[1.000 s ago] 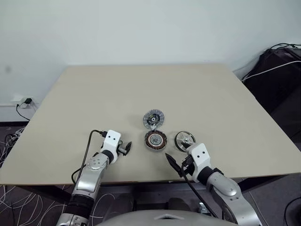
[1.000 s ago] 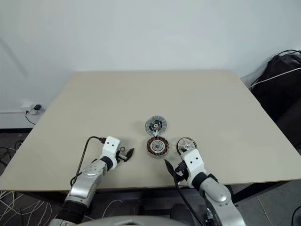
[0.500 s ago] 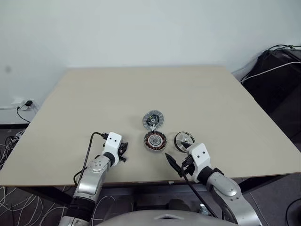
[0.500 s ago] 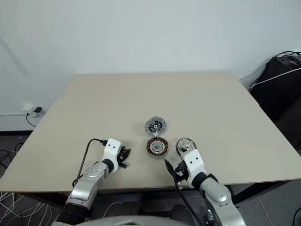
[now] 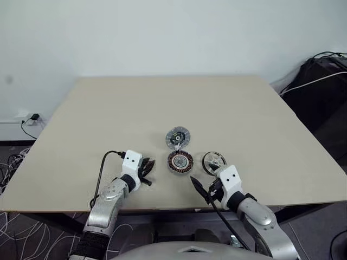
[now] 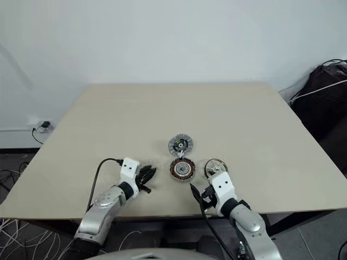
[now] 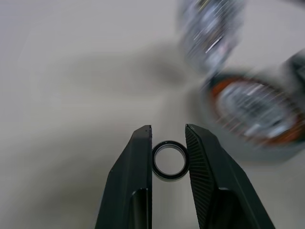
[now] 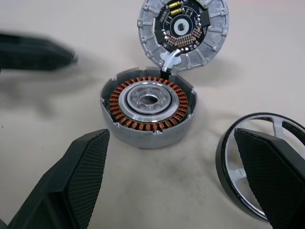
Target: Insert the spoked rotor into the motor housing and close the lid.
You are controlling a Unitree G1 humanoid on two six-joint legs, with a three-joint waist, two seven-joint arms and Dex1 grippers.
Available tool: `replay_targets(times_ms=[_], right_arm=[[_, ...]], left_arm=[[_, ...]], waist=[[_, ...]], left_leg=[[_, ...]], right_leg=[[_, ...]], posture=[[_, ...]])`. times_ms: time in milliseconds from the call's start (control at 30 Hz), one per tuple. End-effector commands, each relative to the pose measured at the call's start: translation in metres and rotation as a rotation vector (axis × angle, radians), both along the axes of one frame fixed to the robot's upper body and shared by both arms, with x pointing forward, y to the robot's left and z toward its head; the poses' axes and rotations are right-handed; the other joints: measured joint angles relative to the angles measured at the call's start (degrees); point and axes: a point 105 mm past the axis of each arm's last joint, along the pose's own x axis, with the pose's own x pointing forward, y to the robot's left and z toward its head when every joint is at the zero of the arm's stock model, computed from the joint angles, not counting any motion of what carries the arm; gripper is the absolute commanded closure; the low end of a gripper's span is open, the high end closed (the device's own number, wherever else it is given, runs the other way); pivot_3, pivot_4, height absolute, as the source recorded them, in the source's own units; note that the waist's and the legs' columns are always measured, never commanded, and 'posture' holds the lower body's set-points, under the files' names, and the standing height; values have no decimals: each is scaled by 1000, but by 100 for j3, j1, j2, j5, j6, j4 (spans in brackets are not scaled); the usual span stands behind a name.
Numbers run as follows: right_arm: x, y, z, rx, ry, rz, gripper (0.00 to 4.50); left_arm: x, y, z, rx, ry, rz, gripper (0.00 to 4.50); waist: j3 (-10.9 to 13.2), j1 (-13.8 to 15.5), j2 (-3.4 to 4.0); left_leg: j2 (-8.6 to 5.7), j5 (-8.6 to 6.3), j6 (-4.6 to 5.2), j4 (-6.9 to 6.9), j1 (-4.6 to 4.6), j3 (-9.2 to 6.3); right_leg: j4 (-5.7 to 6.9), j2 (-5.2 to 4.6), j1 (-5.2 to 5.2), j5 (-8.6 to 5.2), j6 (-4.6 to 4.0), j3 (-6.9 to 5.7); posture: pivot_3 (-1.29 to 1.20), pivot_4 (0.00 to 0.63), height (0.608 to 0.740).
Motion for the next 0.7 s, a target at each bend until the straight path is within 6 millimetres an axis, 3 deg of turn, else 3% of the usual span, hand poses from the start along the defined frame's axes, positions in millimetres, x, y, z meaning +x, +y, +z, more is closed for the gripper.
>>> replay_targets(times_ms=[33, 700], right_arm=[[4, 3, 9, 13, -48, 8, 0], [4, 6, 16, 20, -68, -6, 0]], left_arm=[[4, -23, 33, -72, -113, -110, 3815], [19, -72, 6, 39, -55, -281, 3815]], waist=[[-1, -2, 2], [6, 3, -6]], left_leg=[[0, 0, 0, 0, 1, 0], [-1, 1, 1, 1, 2, 0]], right_leg=[[0, 1, 0, 0, 0, 0], [-2, 15, 1, 2, 4, -1]], posture=[[0, 0, 740], [0, 0, 740]])
